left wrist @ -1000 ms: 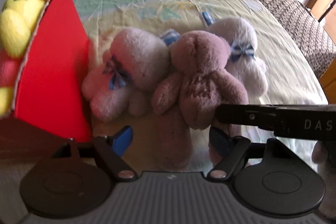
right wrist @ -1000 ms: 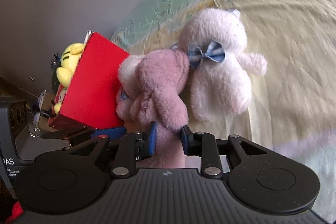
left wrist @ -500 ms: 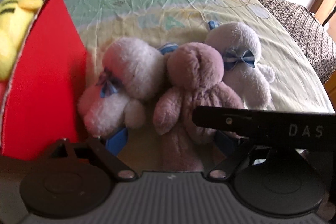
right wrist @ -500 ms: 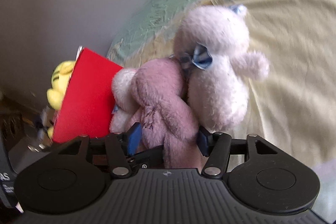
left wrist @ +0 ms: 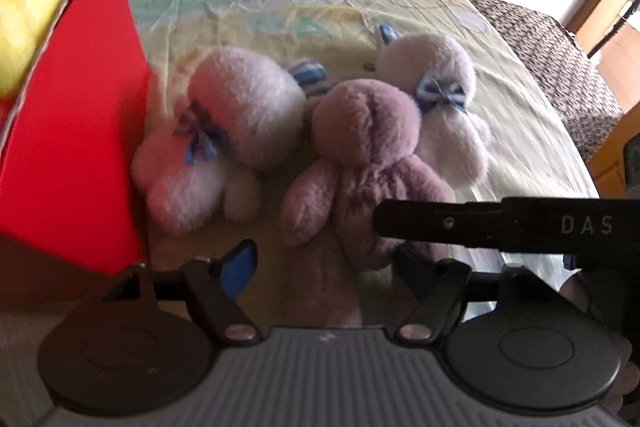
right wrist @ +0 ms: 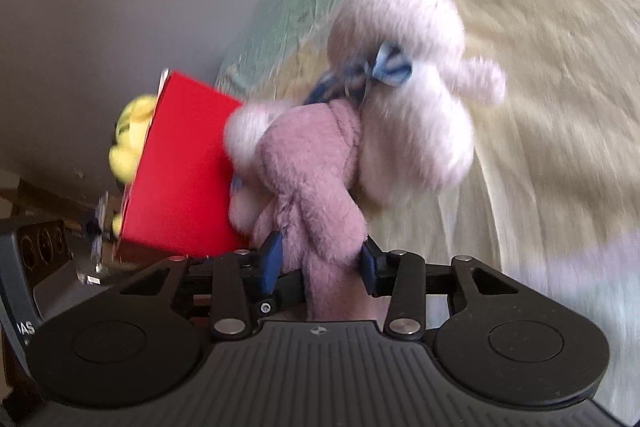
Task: Organize objects
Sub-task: 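Lift the pink bear plush with the right gripper toward the red box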
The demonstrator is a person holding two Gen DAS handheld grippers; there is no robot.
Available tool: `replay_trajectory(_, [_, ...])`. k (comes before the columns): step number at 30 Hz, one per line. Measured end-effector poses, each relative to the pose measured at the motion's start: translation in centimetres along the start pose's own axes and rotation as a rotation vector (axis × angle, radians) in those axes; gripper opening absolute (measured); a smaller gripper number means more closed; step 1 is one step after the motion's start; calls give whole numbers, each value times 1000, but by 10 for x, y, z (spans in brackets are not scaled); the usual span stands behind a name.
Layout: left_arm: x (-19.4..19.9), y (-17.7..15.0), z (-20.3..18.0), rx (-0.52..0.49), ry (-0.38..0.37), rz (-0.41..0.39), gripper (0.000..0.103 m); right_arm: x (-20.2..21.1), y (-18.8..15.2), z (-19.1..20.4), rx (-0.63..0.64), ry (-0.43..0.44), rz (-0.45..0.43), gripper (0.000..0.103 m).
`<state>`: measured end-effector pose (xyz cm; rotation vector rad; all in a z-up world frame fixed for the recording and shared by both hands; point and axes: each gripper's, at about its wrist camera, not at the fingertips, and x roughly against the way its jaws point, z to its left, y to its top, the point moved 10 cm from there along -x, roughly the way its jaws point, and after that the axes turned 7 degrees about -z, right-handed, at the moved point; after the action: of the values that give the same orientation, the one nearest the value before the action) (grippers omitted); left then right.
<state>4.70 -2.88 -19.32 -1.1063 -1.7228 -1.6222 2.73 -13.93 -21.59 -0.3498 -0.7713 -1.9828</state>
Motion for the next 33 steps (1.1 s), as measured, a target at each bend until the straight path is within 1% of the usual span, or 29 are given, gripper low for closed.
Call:
replay_trajectory(5, [12, -24, 0, 8, -24, 38, 75, 8, -22, 11, 58, 16, 76, 38])
replay_trajectory(7, [15, -35, 2, -2, -14, 50, 75, 7, -27, 14, 90, 17, 87, 37])
replay_trajectory(8, [14, -38, 4, -10, 1, 57, 75, 7, -26, 15, 107, 5, 75, 38])
replay_trajectory(10, [10, -42, 9, -9, 19, 63, 80, 6, -20, 15, 113, -11, 32, 40])
replay_trajectory(12, [7, -40, 10, -15, 24, 48, 85, 1, -14, 12, 105, -22, 7, 52])
replay_trajectory(14, [4, -35, 7, -42, 21, 38, 90, -4, -9, 9, 120, -41, -4, 58])
replay_trajectory(16, [-1, -33, 0, -64, -2, 42, 92, -8, -5, 11, 124, -39, -21, 61])
replay_trajectory(17, [-5, -32, -2, -71, 2, 47, 92, -10, -3, 12, 129, -35, -24, 62])
replay_trajectory(18, [-8, -31, -4, -81, 14, 45, 92, -11, -2, 13, 143, -39, -20, 59])
replay_trajectory(20, [-12, -26, -8, -96, 28, 34, 90, -10, 0, 13, 161, -51, -21, 49])
replay_trajectory(21, [-14, -24, -10, -98, 35, 33, 85, -9, 1, 13, 153, -45, -19, 46])
replay_trajectory(22, [-15, -23, -12, -98, 31, 31, 83, -7, 2, 13, 147, -39, -15, 45])
replay_trajectory(24, [-12, -22, -16, -96, 3, 33, 72, -3, 1, 16, 152, -24, -7, 43])
replay_trajectory(26, [-9, -24, -19, -92, -33, 37, 64, 1, -3, 21, 183, -22, -2, 43])
replay_trajectory(29, [-2, -28, -22, -90, -47, 34, 64, 8, -9, 33, 256, -17, 5, 42])
replay_trajectory(33, [10, -35, -19, -71, -50, 22, 64, 7, -18, 52, 331, 15, 30, 42])
